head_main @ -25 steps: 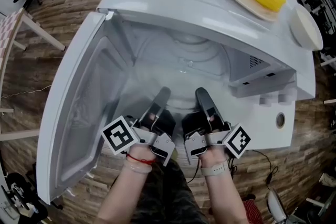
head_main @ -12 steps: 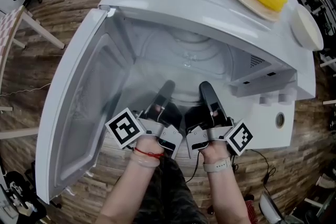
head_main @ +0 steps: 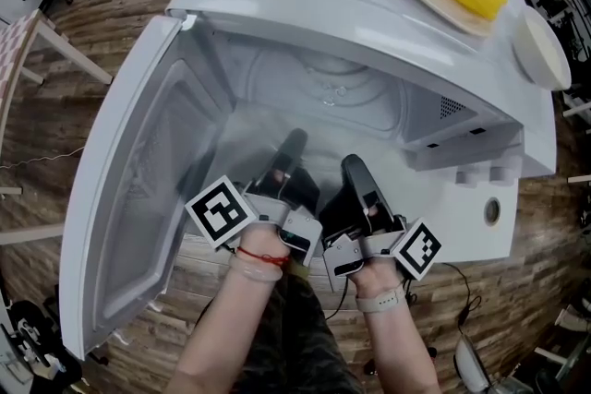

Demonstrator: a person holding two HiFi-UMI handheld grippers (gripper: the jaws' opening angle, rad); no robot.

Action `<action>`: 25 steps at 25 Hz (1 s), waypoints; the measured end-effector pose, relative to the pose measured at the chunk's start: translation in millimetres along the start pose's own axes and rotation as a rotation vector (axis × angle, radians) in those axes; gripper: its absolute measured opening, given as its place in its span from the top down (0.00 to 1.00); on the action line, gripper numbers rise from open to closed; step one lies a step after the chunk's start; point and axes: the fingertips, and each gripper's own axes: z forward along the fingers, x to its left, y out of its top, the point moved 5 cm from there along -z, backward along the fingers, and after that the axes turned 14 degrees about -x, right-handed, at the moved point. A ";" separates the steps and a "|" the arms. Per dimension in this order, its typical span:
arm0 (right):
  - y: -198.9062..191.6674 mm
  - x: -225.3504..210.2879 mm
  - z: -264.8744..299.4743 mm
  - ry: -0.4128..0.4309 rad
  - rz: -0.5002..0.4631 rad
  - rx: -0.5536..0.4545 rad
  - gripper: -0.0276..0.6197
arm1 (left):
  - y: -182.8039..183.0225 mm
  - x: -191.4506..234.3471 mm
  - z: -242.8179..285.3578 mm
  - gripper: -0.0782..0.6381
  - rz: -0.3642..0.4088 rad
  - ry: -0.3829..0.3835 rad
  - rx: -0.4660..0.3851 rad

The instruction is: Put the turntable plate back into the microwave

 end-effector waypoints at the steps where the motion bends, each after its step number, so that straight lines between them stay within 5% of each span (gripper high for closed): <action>1: -1.3 -1.1 -0.2 0.001 0.007 0.000 0.80 | -0.4 0.2 1.2 0.85 -0.005 0.002 0.001; 25: 16.4 -3.6 21.0 -0.002 0.034 -0.117 0.87 | -9.9 -4.3 -3.8 0.84 0.018 -0.028 0.082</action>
